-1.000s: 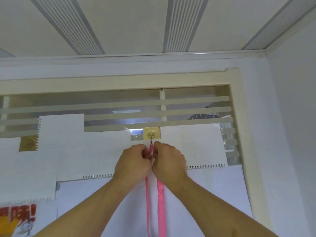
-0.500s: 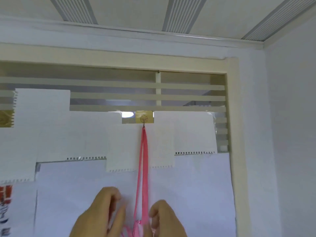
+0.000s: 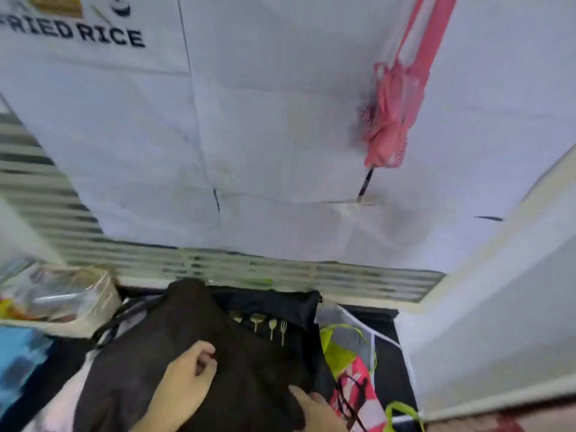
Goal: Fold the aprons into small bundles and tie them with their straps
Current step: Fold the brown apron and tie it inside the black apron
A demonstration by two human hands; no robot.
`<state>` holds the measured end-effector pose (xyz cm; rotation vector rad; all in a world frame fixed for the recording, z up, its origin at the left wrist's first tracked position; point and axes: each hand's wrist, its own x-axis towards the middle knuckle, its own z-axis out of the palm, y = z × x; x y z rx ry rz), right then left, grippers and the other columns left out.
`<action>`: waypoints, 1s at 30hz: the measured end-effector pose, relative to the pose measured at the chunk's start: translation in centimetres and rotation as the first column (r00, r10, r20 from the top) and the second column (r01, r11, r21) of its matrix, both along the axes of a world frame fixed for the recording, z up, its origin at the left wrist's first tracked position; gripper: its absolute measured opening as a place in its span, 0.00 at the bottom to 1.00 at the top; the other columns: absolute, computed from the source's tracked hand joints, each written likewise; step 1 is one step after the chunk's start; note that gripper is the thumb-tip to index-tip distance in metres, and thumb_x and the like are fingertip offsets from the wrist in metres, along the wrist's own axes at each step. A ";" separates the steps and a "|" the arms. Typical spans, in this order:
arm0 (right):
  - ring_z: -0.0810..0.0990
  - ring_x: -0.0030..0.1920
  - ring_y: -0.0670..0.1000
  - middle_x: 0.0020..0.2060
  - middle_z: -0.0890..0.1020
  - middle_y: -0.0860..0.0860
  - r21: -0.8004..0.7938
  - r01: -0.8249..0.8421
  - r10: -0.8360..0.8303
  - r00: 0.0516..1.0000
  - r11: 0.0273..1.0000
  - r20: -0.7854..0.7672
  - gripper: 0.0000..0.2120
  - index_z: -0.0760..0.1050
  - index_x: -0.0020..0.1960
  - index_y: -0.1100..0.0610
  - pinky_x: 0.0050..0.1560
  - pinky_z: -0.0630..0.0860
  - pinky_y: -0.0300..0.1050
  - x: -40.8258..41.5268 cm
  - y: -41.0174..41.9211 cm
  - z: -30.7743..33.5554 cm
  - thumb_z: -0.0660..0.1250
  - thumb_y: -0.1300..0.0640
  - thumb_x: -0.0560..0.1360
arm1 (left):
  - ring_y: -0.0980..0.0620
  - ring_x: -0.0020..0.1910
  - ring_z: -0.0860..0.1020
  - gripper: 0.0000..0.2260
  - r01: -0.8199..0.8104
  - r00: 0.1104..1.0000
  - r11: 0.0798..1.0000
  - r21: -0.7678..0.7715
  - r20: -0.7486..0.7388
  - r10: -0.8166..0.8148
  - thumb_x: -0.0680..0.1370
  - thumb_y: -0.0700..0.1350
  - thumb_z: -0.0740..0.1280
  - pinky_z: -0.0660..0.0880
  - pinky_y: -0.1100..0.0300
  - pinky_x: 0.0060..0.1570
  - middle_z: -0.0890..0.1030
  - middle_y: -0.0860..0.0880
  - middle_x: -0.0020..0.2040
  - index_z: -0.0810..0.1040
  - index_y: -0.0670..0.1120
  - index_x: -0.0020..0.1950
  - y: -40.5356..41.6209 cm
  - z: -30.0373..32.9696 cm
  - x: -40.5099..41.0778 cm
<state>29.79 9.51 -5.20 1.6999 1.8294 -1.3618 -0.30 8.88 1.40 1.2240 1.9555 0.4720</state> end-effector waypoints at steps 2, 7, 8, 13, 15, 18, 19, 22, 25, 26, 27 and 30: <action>0.59 0.81 0.55 0.82 0.56 0.56 -0.102 -0.045 0.053 0.995 0.994 0.079 0.36 0.46 0.84 0.41 0.79 0.58 0.46 -1.3 -1.1 -1.3 0.62 0.46 0.82 | 0.60 0.43 0.82 0.11 -0.015 1.000 0.999 -0.049 -0.014 0.014 0.78 0.46 0.73 0.72 0.68 0.45 0.84 0.57 0.48 0.77 0.60 0.55 -1.5 -3.3 -2.0; 0.72 0.72 0.60 0.66 0.72 0.56 -0.019 0.137 -0.133 0.980 0.990 0.148 0.38 0.59 0.81 0.51 0.72 0.69 0.45 -2.9 -2.5 -3.3 0.65 0.50 0.73 | 0.55 0.48 0.83 0.24 -0.029 0.997 0.971 -0.236 0.061 0.045 0.78 0.44 0.73 0.77 0.60 0.55 0.77 0.52 0.63 0.74 0.55 0.73 -6.2 -8.7 -6.2; 0.74 0.70 0.60 0.65 0.72 0.56 0.031 0.161 -0.164 0.977 0.986 0.139 0.37 0.60 0.80 0.53 0.70 0.71 0.46 -3.7 -1.7 -3.0 0.66 0.50 0.73 | 0.55 0.50 0.83 0.26 -0.024 0.995 0.969 -0.245 0.085 0.046 0.78 0.45 0.73 0.77 0.60 0.56 0.77 0.51 0.64 0.72 0.55 0.75 -6.6 -9.8 -6.9; 0.63 0.78 0.59 0.79 0.60 0.52 0.335 0.138 -0.151 0.988 0.932 0.015 0.46 0.52 0.84 0.52 0.77 0.65 0.52 -9.2 3.7 -2.1 0.72 0.44 0.73 | 0.53 0.62 0.77 0.29 0.012 0.985 0.963 -0.271 0.168 0.035 0.79 0.45 0.73 0.74 0.65 0.56 0.72 0.53 0.70 0.67 0.59 0.77 -8.0 -11.1 -7.6; 0.58 0.81 0.59 0.81 0.58 0.50 0.334 0.072 -0.092 0.995 0.940 0.044 0.51 0.49 0.85 0.50 0.79 0.60 0.57 -12.1 6.3 -2.8 0.72 0.38 0.72 | 0.55 0.62 0.77 0.27 -0.003 0.982 0.965 -0.263 0.183 0.053 0.78 0.46 0.74 0.75 0.64 0.59 0.72 0.55 0.69 0.68 0.65 0.72 -8.3 -11.6 -7.8; 0.61 0.79 0.61 0.79 0.65 0.55 0.248 -0.016 -0.042 0.973 0.969 0.227 0.48 0.53 0.83 0.55 0.80 0.57 0.61 -15.5 8.5 -4.1 0.73 0.40 0.73 | 0.57 0.60 0.78 0.26 -0.029 0.979 0.971 -0.236 0.192 0.076 0.77 0.44 0.75 0.76 0.63 0.60 0.74 0.56 0.67 0.67 0.71 0.61 -8.6 -12.1 -8.2; 0.65 0.77 0.62 0.76 0.69 0.56 0.264 -0.055 -0.024 0.958 0.963 0.286 0.41 0.58 0.80 0.56 0.79 0.59 0.60 -16.1 8.5 -4.1 0.72 0.46 0.75 | 0.57 0.59 0.79 0.27 -0.045 0.974 0.968 -0.247 0.203 0.097 0.77 0.44 0.75 0.76 0.63 0.59 0.74 0.56 0.66 0.67 0.72 0.59 -8.6 -11.7 -8.2; 0.76 0.68 0.61 0.67 0.77 0.57 0.357 -0.168 0.020 0.923 0.919 0.383 0.24 0.67 0.74 0.57 0.71 0.70 0.57 -17.4 7.8 -2.9 0.65 0.57 0.79 | 0.58 0.56 0.80 0.26 -0.066 0.980 0.974 -0.218 0.168 0.104 0.77 0.42 0.74 0.76 0.64 0.59 0.76 0.55 0.66 0.67 0.72 0.57 -8.3 -10.3 -9.1; 0.78 0.63 0.61 0.64 0.77 0.57 0.447 -0.317 0.149 0.917 0.836 0.371 0.20 0.70 0.70 0.57 0.65 0.74 0.56 -18.3 6.4 0.7 0.66 0.58 0.79 | 0.60 0.61 0.78 0.32 0.021 1.000 1.000 -0.002 -0.011 -0.021 0.77 0.36 0.70 0.74 0.63 0.66 0.72 0.59 0.70 0.66 0.73 0.62 -6.1 -7.0 -9.0; 0.77 0.62 0.61 0.63 0.77 0.58 0.476 -0.375 0.205 0.906 0.795 0.371 0.20 0.71 0.69 0.57 0.66 0.74 0.57 -18.3 6.0 2.5 0.66 0.58 0.79 | 0.60 0.69 0.73 0.36 0.129 0.989 0.989 0.076 -0.087 -0.123 0.77 0.35 0.70 0.70 0.62 0.71 0.66 0.61 0.74 0.64 0.72 0.69 -4.7 -5.5 -8.3; 0.77 0.62 0.62 0.62 0.77 0.58 0.517 -0.429 0.269 0.894 0.740 0.358 0.19 0.73 0.69 0.57 0.67 0.72 0.57 -18.7 5.5 3.6 0.66 0.57 0.78 | 0.61 0.75 0.65 0.40 0.244 0.960 0.962 0.121 -0.168 -0.223 0.77 0.36 0.71 0.65 0.61 0.76 0.59 0.63 0.77 0.60 0.69 0.76 -3.4 -4.2 -7.7; 0.78 0.60 0.62 0.60 0.80 0.58 0.645 -0.482 0.354 0.875 0.593 0.329 0.20 0.77 0.67 0.58 0.65 0.74 0.59 -18.9 4.6 7.9 0.68 0.55 0.76 | 0.60 0.81 0.49 0.42 0.555 0.810 0.807 0.200 -0.349 -0.470 0.78 0.41 0.71 0.49 0.57 0.81 0.49 0.64 0.80 0.51 0.63 0.83 1.1 0.2 -4.8</action>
